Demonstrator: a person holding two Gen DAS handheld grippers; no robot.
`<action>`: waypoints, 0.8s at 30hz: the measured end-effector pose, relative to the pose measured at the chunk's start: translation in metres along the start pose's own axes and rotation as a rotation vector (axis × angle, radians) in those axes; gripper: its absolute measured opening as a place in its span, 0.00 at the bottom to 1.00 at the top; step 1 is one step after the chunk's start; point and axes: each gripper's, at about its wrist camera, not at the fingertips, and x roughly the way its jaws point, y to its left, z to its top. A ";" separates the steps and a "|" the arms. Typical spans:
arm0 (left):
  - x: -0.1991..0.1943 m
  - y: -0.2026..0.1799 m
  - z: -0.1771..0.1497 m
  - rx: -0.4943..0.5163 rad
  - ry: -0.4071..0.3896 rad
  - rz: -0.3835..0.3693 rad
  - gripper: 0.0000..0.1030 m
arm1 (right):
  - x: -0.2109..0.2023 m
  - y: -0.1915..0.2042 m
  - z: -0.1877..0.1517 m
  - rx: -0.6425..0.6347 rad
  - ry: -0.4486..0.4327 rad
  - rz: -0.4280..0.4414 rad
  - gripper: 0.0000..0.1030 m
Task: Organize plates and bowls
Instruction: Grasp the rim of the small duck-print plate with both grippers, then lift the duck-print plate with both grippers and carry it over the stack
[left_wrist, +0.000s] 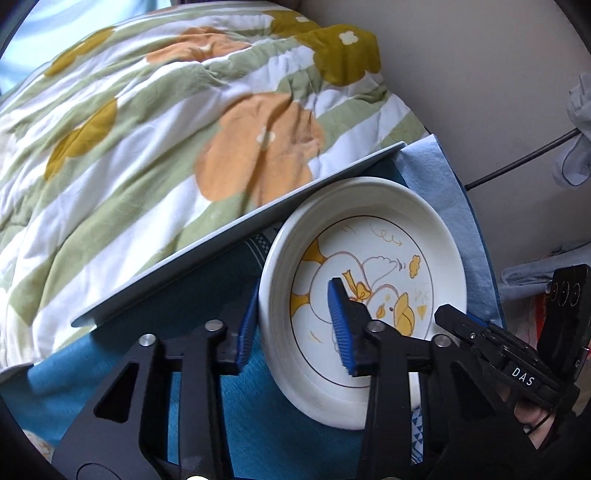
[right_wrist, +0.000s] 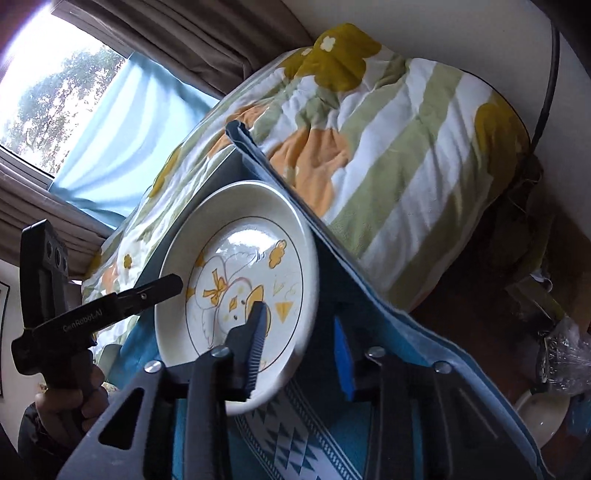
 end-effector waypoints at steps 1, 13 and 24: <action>0.001 0.000 0.000 0.006 -0.001 0.015 0.25 | 0.003 0.001 0.001 -0.004 0.005 0.000 0.23; -0.004 0.000 -0.002 0.035 -0.021 0.110 0.11 | 0.012 0.002 0.008 -0.038 0.056 -0.016 0.11; -0.074 -0.011 -0.026 0.004 -0.149 0.102 0.11 | -0.024 0.025 0.011 -0.140 -0.017 0.018 0.12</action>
